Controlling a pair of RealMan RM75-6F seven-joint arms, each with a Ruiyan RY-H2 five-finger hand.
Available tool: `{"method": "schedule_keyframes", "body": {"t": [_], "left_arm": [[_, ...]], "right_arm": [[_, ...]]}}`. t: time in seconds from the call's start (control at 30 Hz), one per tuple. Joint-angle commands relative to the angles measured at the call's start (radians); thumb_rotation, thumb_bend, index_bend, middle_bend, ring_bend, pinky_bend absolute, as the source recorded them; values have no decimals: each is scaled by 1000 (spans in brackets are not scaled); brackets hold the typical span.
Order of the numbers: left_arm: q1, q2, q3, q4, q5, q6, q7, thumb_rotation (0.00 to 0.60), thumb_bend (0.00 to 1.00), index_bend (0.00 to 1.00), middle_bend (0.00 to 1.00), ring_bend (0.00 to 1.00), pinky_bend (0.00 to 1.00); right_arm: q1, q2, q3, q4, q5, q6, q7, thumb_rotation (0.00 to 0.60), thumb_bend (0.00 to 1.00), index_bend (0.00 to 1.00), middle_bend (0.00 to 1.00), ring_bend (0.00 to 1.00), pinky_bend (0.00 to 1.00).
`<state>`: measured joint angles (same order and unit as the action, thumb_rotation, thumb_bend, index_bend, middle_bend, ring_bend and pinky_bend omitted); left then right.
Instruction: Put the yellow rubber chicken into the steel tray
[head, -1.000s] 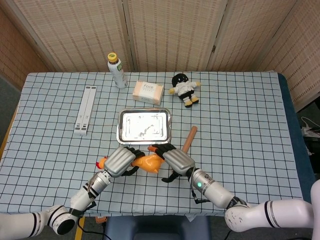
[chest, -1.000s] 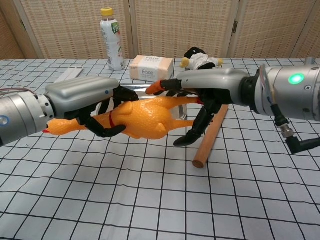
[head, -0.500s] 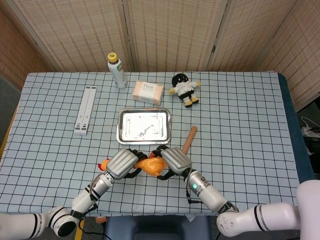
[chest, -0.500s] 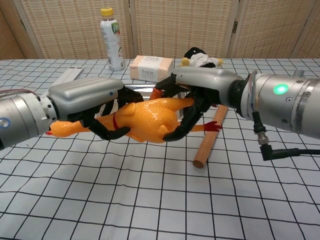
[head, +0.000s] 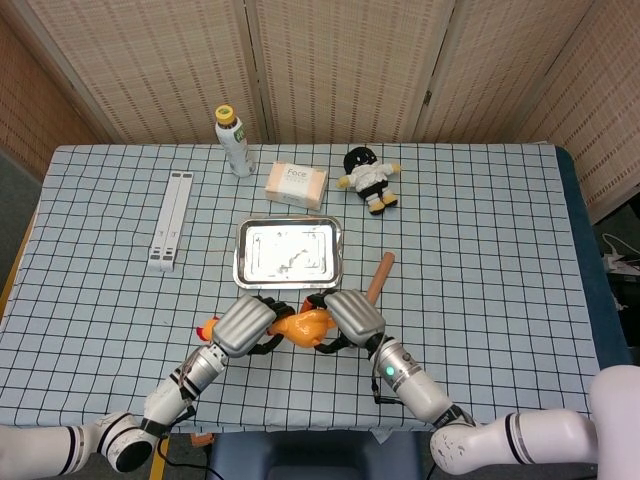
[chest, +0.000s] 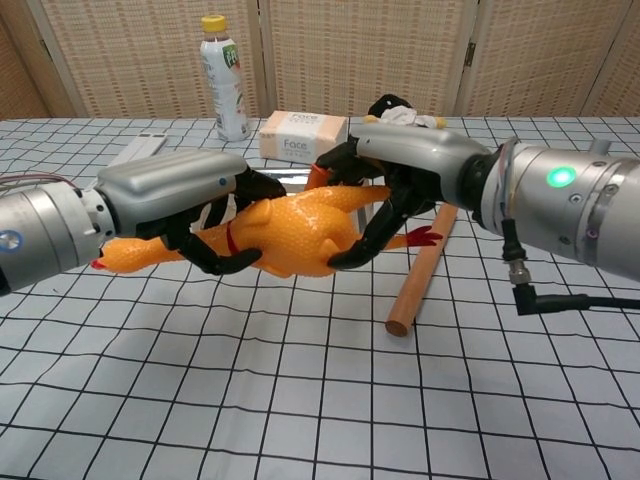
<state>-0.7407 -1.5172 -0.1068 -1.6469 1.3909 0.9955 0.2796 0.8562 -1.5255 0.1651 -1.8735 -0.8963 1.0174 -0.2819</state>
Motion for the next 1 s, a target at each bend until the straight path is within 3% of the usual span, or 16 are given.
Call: {"method": "schedule_keyframes", "body": {"t": [0.03,0.07,0.1,0.17,0.23,0.47,0.67,1.0], "left_arm": [[-1,2,-2,3,-2,1,-3,600,740,809,761,585,735],[-1,4,-3,6,-3,1,-5,600,740,810,761,585,735],[-1,6,-4,10,-5,0,-11,600,740,810,761,585,734],[1,8,-5,21,-7,0,-28,600,741,810,761,585,734],[4,7,-4,37,-10,-4,-58,600,741,810,761,585,735],[-8,-10,-14,120,4,-11,-124,600,732,810,762,630,734],[-50,-64,-48,280,11,-41,-225,600,726,810,768,631,716],[-208,-237,-115,676,10,-175,-418,600,711,809,770,630,671]], "right_arm": [[14,77,-11,-32,23,-109,20,600,366,485,446,466,752],[21,100,-16,-35,24,-130,14,600,319,236,240,265,557],[27,128,-21,-40,18,-149,7,600,277,70,93,108,377],[21,158,-22,-50,-8,-150,10,600,218,0,0,2,134],[3,189,-24,-62,-57,-137,29,600,166,0,0,0,10],[-101,280,-41,-67,-304,-75,216,600,101,0,0,0,0],[-201,385,-75,-41,-476,31,356,600,102,0,0,0,0],[-250,450,-111,44,-533,26,439,600,101,0,0,0,0]]}}
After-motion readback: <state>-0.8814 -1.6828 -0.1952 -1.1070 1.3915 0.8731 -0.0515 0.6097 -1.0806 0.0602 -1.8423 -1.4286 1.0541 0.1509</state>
